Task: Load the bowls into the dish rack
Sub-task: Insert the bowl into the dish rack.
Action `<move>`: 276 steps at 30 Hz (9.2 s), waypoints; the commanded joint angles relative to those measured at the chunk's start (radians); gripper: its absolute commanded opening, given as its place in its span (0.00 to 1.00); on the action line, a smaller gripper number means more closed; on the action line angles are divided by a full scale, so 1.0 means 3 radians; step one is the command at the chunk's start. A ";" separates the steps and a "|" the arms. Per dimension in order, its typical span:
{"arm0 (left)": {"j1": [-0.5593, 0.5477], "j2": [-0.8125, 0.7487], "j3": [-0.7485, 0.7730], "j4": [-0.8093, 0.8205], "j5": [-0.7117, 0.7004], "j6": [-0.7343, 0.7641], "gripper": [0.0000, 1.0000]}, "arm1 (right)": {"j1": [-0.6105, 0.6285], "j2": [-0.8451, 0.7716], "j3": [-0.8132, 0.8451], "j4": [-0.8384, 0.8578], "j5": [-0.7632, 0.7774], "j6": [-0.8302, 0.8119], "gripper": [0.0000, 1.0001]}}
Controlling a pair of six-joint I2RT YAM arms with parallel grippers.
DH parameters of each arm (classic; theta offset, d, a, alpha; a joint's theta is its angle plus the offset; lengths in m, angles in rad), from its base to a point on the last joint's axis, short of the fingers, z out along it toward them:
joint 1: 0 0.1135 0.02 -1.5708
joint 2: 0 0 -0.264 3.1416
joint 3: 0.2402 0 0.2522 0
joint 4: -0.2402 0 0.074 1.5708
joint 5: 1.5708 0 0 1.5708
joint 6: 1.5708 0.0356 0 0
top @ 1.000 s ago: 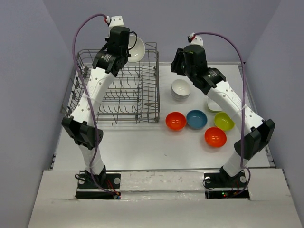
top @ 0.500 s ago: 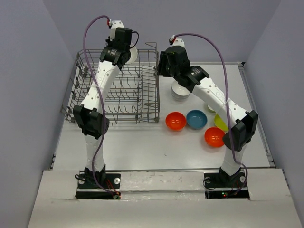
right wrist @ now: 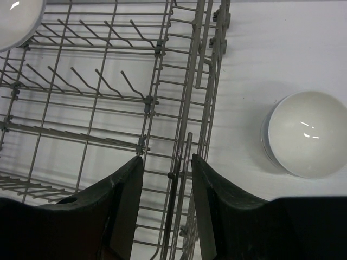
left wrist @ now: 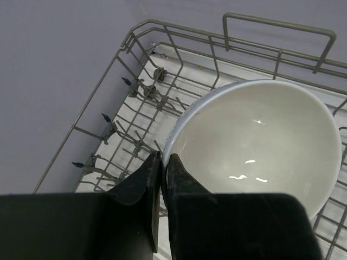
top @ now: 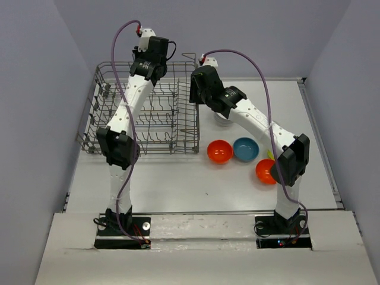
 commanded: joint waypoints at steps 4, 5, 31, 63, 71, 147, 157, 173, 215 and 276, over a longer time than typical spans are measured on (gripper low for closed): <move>-0.0038 0.0067 0.0175 0.0205 -0.0479 0.0180 0.00 | 0.0003 -0.0042 -0.0013 0.0006 0.0173 0.0003 0.47; -0.0033 0.0098 0.0175 0.0236 -0.0514 0.0200 0.00 | 0.0003 -0.0017 -0.0008 0.0000 0.0173 0.0003 0.47; -0.0278 0.0533 0.0154 0.0696 -0.1236 0.0886 0.00 | 0.0065 -0.0052 -0.0258 -0.0005 0.0229 0.0064 0.45; 0.0341 0.0037 -0.0439 0.0962 -0.1149 0.0952 0.00 | 0.0126 -0.0017 -0.0171 0.0077 0.0086 0.0044 0.46; 0.0576 -0.0122 -0.0725 0.1314 -0.1266 0.1269 0.00 | 0.0126 0.0055 -0.0279 0.0210 0.0014 0.0055 0.36; 0.0729 0.0415 -0.2423 0.6949 -0.1404 0.5600 0.00 | 0.0126 0.0004 -0.0570 0.0711 -0.0277 -0.0048 0.01; 0.0729 0.0456 -0.2280 0.7415 -0.1374 0.6044 0.00 | 0.0126 0.0009 -0.0550 0.0716 -0.0323 -0.0043 0.01; 0.0760 0.0532 -0.2387 0.7844 -0.1149 0.6239 0.00 | 0.0126 0.0040 -0.0575 0.0716 -0.0359 -0.0048 0.01; 0.0816 0.0793 -0.2515 0.9276 -0.0464 0.6975 0.00 | 0.0126 0.0132 -0.0580 0.0721 -0.0405 -0.0027 0.01; 0.0648 0.0696 -0.2612 0.7809 -0.1149 0.6270 0.56 | 0.0095 0.0152 -0.0555 0.0721 -0.0456 -0.0017 0.01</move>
